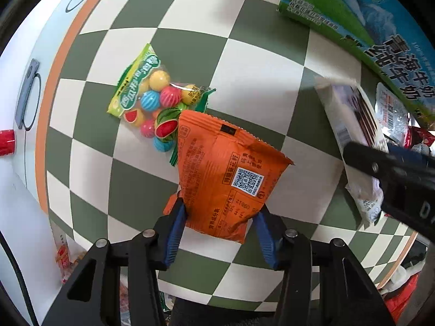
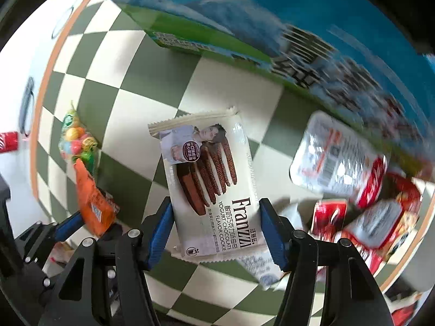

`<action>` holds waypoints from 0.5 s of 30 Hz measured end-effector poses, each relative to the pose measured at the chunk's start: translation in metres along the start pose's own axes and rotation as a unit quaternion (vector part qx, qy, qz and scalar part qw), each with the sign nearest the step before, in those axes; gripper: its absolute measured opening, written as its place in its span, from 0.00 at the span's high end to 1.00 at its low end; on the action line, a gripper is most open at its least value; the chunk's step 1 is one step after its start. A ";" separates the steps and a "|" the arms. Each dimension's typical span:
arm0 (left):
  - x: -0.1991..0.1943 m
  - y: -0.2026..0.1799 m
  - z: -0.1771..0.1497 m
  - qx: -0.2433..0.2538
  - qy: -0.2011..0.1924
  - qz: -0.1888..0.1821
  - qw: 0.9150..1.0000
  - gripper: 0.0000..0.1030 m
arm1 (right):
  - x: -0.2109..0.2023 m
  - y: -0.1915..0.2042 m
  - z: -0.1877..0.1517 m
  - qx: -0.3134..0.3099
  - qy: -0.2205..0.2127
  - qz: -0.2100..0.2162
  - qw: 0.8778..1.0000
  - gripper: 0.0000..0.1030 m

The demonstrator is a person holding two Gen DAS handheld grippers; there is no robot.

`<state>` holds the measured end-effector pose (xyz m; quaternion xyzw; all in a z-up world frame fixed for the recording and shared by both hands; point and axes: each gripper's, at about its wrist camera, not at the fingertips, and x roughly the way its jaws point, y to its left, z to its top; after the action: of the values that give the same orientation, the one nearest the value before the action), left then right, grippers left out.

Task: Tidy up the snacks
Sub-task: 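Grasp the Franzzi cookie pack with the right tool while the left tool holds the orange packet, then lower both packets into the box and open both tools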

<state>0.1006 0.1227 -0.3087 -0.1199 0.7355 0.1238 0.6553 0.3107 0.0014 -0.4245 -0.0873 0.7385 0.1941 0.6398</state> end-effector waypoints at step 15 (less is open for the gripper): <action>-0.097 -0.031 -0.018 0.046 -0.085 -0.026 0.995 0.60 | -0.102 -0.067 -0.100 0.072 -0.070 0.063 0.993 0.38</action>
<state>0.1054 0.0887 -0.2114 -0.0975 0.6786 0.0822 0.7233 0.2617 -0.1115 -0.3261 0.0193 0.7079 0.1858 0.6812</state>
